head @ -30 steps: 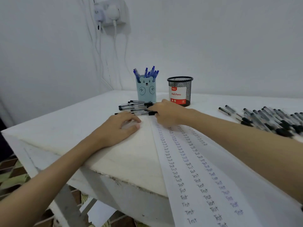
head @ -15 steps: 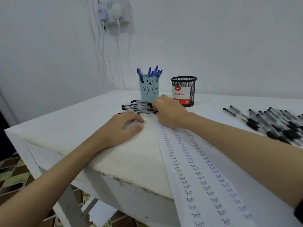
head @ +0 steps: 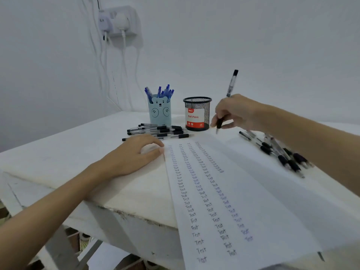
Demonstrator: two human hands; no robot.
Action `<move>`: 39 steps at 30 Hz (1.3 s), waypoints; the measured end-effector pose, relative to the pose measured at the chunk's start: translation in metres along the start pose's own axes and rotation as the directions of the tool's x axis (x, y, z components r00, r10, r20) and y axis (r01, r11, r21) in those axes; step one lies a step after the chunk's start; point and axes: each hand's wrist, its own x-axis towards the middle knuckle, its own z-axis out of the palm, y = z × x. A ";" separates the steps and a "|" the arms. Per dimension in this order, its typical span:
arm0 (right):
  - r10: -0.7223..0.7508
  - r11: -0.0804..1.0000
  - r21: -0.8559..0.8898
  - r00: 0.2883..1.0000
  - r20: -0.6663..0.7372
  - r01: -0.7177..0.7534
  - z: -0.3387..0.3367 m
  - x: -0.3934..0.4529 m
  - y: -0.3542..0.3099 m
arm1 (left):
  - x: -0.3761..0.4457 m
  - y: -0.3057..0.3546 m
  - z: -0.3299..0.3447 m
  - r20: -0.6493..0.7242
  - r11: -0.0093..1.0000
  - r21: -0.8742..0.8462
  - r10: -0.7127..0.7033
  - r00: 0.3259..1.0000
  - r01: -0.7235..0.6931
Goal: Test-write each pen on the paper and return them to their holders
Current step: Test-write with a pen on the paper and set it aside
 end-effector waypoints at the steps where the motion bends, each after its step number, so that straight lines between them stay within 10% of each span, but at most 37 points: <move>1: 0.015 0.988 0.156 1.000 -0.005 -0.014 -0.001 -0.005 0.000 | 0.004 0.006 0.002 0.017 1.000 -0.008 0.014 1.000 -0.014; 6: 0.051 0.818 0.568 0.995 0.086 -0.091 -0.006 -0.023 0.003 | 0.028 0.030 0.022 0.137 1.000 -0.001 0.024 0.990 -0.025; 19: 0.083 0.710 0.694 0.992 0.092 -0.123 -0.007 -0.029 0.017 | 0.034 0.037 0.035 0.235 0.997 -0.069 -0.010 0.972 0.027; 39: -0.029 0.981 0.187 0.992 -0.120 0.052 0.043 -0.049 0.047 | 0.030 0.036 0.037 0.251 0.999 -0.037 -0.015 0.968 0.025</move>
